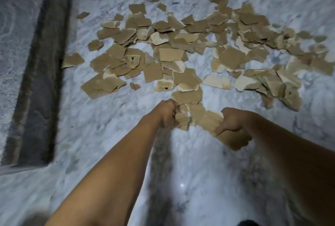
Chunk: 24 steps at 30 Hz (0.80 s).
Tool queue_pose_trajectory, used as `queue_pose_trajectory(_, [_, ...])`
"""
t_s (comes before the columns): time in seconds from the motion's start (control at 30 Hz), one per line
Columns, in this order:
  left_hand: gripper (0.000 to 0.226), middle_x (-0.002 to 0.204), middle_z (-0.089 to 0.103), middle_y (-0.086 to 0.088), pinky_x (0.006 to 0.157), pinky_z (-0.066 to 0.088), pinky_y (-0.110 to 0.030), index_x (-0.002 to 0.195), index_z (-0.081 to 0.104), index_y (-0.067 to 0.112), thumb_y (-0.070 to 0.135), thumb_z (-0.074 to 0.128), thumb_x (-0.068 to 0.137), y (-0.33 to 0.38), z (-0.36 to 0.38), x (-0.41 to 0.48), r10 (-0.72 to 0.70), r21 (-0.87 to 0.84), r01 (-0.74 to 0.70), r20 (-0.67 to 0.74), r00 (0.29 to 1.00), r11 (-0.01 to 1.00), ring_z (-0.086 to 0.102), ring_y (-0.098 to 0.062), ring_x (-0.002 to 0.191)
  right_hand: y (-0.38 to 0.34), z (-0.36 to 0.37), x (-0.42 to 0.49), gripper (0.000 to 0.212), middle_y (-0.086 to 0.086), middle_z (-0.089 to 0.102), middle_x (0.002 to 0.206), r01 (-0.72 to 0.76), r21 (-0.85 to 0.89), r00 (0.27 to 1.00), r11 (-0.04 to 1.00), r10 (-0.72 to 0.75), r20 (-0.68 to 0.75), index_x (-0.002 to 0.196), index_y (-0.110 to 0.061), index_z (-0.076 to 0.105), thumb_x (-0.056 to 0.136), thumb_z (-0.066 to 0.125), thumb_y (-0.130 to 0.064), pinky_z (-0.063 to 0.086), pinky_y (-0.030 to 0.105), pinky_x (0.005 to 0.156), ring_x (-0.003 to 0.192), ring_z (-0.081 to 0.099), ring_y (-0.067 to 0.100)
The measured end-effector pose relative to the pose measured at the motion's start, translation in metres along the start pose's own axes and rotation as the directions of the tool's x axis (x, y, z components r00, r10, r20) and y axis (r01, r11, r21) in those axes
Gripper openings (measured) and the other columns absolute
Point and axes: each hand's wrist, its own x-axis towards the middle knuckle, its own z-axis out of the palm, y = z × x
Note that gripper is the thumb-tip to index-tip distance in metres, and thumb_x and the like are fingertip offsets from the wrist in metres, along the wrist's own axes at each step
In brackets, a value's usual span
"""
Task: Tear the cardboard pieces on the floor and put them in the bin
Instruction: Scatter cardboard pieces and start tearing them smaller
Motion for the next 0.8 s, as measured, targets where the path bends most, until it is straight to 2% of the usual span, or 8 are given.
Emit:
queue_pose_trajectory(0.1, [0.049, 0.11, 0.065, 0.006, 0.096, 0.048, -0.032, 0.102, 0.071, 0.024, 0.047, 0.069, 0.059, 0.021, 0.051, 0.023, 0.095, 0.034, -0.094, -0.008, 0.995, 0.995, 0.055, -0.018, 0.114, 0.027, 0.004, 0.006, 0.102, 0.004, 0.066, 0.107, 0.027, 0.09, 1.0, 0.996, -0.028, 0.006, 0.117, -0.016, 0.058, 0.035, 0.087, -0.068, 0.054, 0.043, 0.09, 0.094, 0.064, 0.024])
queue_pose_trajectory(0.2, [0.028, 0.112, 0.06, 0.001, 0.083, 0.048, -0.03, 0.097, 0.07, 0.023, 0.028, 0.067, 0.07, 0.049, 0.069, 0.015, 0.121, 0.048, -0.117, -0.082, 0.989, 0.992, 0.055, -0.022, 0.102, 0.047, 0.005, 0.01, 0.103, 0.002, 0.066, 0.107, 0.024, 0.139, 0.999, 0.99, -0.027, 0.019, 0.118, -0.016, 0.058, 0.033, 0.085, -0.068, 0.054, 0.041, 0.09, 0.094, 0.064, 0.022])
queue_pose_trajectory(0.27, [0.013, 0.098, 0.065, -0.004, 0.071, 0.042, -0.027, 0.085, 0.064, 0.022, 0.019, 0.068, 0.073, 0.057, 0.075, 0.014, 0.111, 0.028, -0.109, -0.092, 0.99, 0.994, 0.059, -0.025, 0.091, 0.059, 0.002, 0.011, 0.105, 0.001, 0.064, 0.11, -0.006, 0.031, 0.996, 1.0, 0.004, 0.092, 0.119, -0.017, 0.055, 0.033, 0.083, -0.072, 0.054, 0.041, 0.091, 0.094, 0.063, 0.022])
queue_pose_trajectory(0.37, [0.012, 0.085, 0.07, -0.001, 0.07, 0.045, -0.028, 0.082, 0.069, 0.023, 0.025, 0.077, 0.074, 0.052, 0.071, 0.013, 0.03, -0.024, -0.03, 0.022, 0.999, 0.999, 0.063, -0.024, 0.085, 0.068, -0.009, 0.012, 0.1, 0.002, 0.066, 0.107, -0.007, 0.098, 0.995, 0.995, -0.003, 0.101, 0.117, -0.014, 0.058, 0.038, 0.085, -0.071, 0.056, 0.04, 0.089, 0.093, 0.065, 0.022])
queue_pose_trajectory(0.47, [0.02, 0.077, 0.068, 0.002, 0.068, 0.042, -0.025, 0.087, 0.077, 0.018, 0.029, 0.083, 0.071, 0.039, 0.049, 0.007, -0.059, -0.05, 0.059, -0.009, 0.998, 0.997, 0.061, -0.017, 0.076, 0.065, -0.015, 0.014, 0.09, 0.002, 0.069, 0.1, 0.021, 0.317, 1.0, 0.948, -0.025, 0.007, 0.108, -0.014, 0.061, 0.041, 0.089, -0.067, 0.057, 0.04, 0.087, 0.092, 0.067, 0.022])
queue_pose_trajectory(0.6, [0.016, 0.068, 0.068, 0.003, 0.065, 0.042, -0.026, 0.078, 0.076, 0.023, 0.027, 0.087, 0.066, 0.025, 0.009, 0.009, -0.184, -0.1, 0.174, -0.09, 0.979, 0.98, 0.059, -0.015, 0.072, 0.033, -0.007, 0.024, 0.076, 0.005, 0.072, 0.1, 0.115, 0.441, 0.985, 0.89, -0.043, -0.17, 0.103, -0.016, 0.067, 0.046, 0.089, -0.06, 0.058, 0.035, 0.082, 0.094, 0.069, 0.024])
queue_pose_trajectory(0.7, [0.02, 0.059, 0.06, 0.003, 0.058, 0.036, -0.027, 0.061, 0.066, 0.024, 0.022, 0.085, 0.066, 0.027, -0.001, 0.013, -0.218, -0.133, 0.2, -0.141, 0.966, 0.971, 0.051, -0.015, 0.067, 0.009, 0.013, 0.035, 0.063, 0.007, 0.064, 0.116, 0.212, 0.279, 0.931, 0.936, -0.107, -0.349, 0.112, -0.012, 0.067, 0.065, 0.087, -0.05, 0.044, 0.028, 0.078, 0.108, 0.061, 0.028])
queue_pose_trajectory(0.8, [0.014, 0.061, 0.062, 0.0, 0.06, 0.041, -0.03, 0.067, 0.07, 0.017, 0.023, 0.083, 0.066, 0.026, -0.003, 0.013, -0.208, -0.113, 0.191, -0.168, 0.964, 0.975, 0.053, -0.019, 0.067, -0.003, 0.039, 0.041, 0.062, 0.003, 0.052, 0.123, 0.229, 0.087, 0.874, 0.97, -0.166, -0.457, 0.122, -0.018, 0.062, 0.073, 0.079, -0.052, 0.041, 0.037, 0.098, 0.121, 0.047, 0.03])
